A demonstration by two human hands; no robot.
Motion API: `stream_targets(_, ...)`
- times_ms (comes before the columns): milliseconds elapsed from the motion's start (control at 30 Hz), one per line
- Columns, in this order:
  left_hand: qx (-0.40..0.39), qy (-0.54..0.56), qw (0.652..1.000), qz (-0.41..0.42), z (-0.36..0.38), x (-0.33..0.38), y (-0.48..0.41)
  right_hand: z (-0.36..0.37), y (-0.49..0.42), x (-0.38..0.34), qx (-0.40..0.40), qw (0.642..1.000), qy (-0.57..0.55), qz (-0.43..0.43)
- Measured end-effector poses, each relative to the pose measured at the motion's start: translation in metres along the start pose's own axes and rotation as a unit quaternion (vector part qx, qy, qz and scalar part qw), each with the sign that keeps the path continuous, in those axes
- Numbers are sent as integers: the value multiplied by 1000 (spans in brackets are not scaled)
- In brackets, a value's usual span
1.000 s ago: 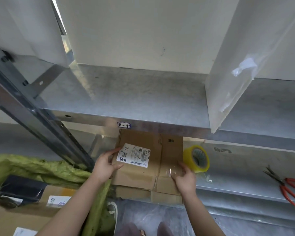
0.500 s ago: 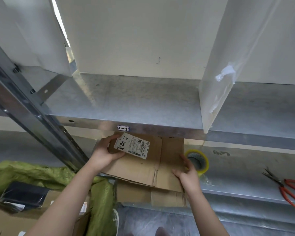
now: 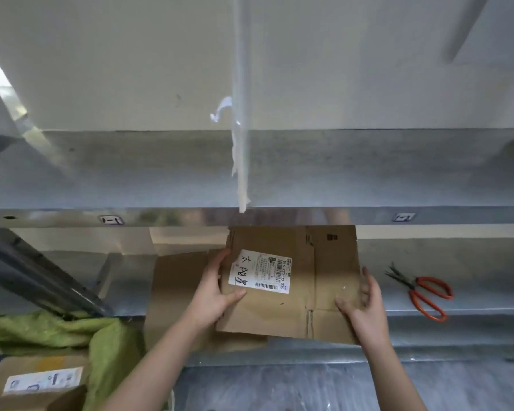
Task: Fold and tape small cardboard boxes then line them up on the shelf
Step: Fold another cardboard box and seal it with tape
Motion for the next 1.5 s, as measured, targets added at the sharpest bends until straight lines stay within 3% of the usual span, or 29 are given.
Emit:
stream_targets(100,-6,24,1000,-13,58,16,15,-50,-30,22,5,1000,20,12)
stream_targets(267,46,32,998,-13,145,52,27,-127,-90,45,-42,995,-61,64)
stream_targets(400,51,41,995,-69,197,75,32,-174,-128,48,-59,996,-53,35)
stream_targets(700,-20,105,981,-159,239,112,44,-210,-160,51,-75,996,-53,-22)
stream_targets(800,-9,151,971,-188,242,115,40,-211,-158,58,-102,992,-70,10)
stream_targets(933,6,182,968,-172,241,125,37,-214,-161,60,-154,981,-107,46)
stream_targets(1067,-56,157,976,-141,253,131,40,-198,-151,53,-218,973,-77,11)
stream_targets(1167,-77,125,984,-99,263,140,40,-181,-142,50,-219,973,-51,-46)
stream_targets(1400,-14,53,998,-39,269,142,42,-174,-130,51,-267,963,-47,6)
stream_targets(1500,-4,38,999,-36,265,139,38,-188,-128,50,-323,945,-47,4)
Point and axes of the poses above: each hand's wrist, its own y-axis away from the middle knuckle, its own z-axis out of the palm, x = y × z, the point moved 2 cm from there along -y, towards the middle knuckle, and after that the axes turned 11 degrees about x, right-handed, at the moved point
